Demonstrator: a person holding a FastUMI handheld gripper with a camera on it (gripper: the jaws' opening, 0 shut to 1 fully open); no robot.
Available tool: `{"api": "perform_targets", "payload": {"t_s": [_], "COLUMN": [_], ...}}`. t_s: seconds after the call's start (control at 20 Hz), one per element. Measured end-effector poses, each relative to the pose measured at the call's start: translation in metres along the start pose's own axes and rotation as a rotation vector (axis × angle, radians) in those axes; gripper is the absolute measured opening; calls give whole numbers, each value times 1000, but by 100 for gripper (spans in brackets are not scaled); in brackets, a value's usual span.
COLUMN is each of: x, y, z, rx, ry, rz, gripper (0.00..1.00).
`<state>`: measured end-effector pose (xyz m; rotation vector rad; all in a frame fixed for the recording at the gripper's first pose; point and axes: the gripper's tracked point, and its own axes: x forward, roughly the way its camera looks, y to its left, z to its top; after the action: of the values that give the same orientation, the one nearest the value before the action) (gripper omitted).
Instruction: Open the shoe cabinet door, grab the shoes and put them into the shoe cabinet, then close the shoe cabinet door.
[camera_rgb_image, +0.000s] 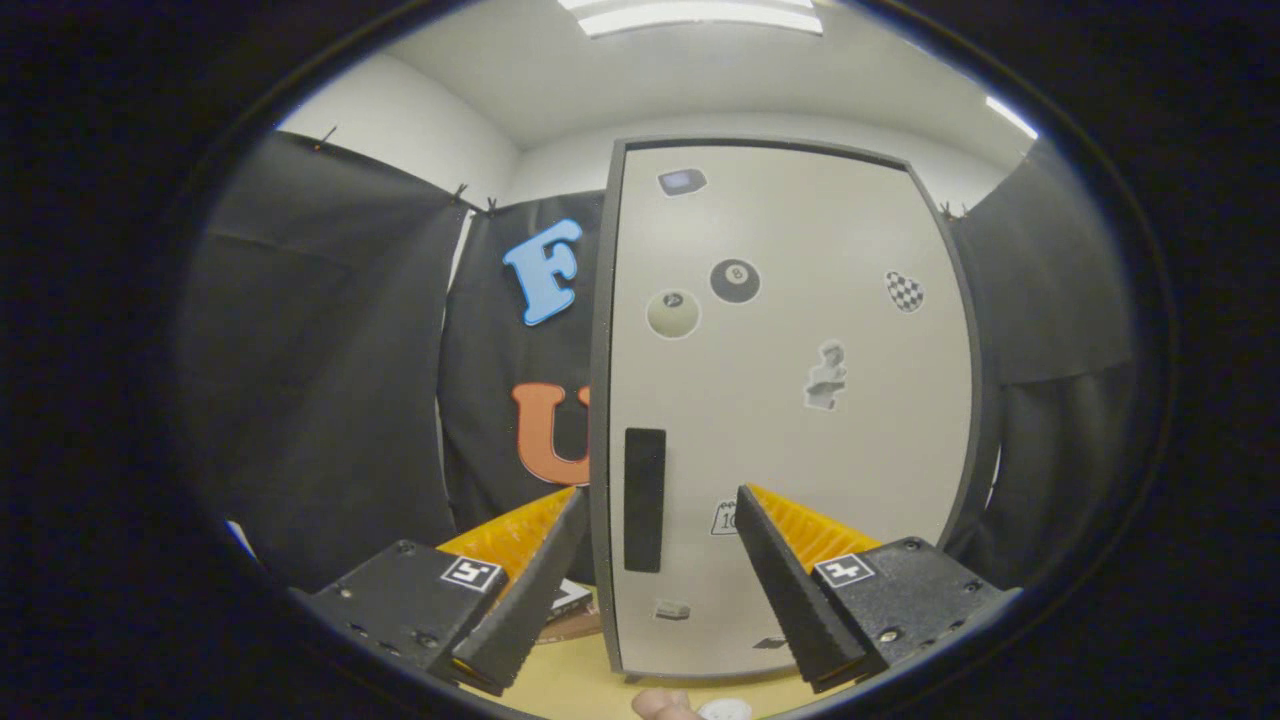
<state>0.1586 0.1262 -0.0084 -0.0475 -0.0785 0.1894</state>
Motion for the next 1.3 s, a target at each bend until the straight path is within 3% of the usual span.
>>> {"api": "perform_targets", "payload": {"t_s": [0.45, 0.55, 0.8, 1.3], "x": [73, 76, 78, 39], "y": [12, 6, 2, 0], "z": [-23, -25, -32, -30], "rx": [21, 42, 45, 29], "ry": [76, 93, 134, 194], "rz": [-89, -115, -108, 0], "gripper": [96, 88, 37, 30]}}
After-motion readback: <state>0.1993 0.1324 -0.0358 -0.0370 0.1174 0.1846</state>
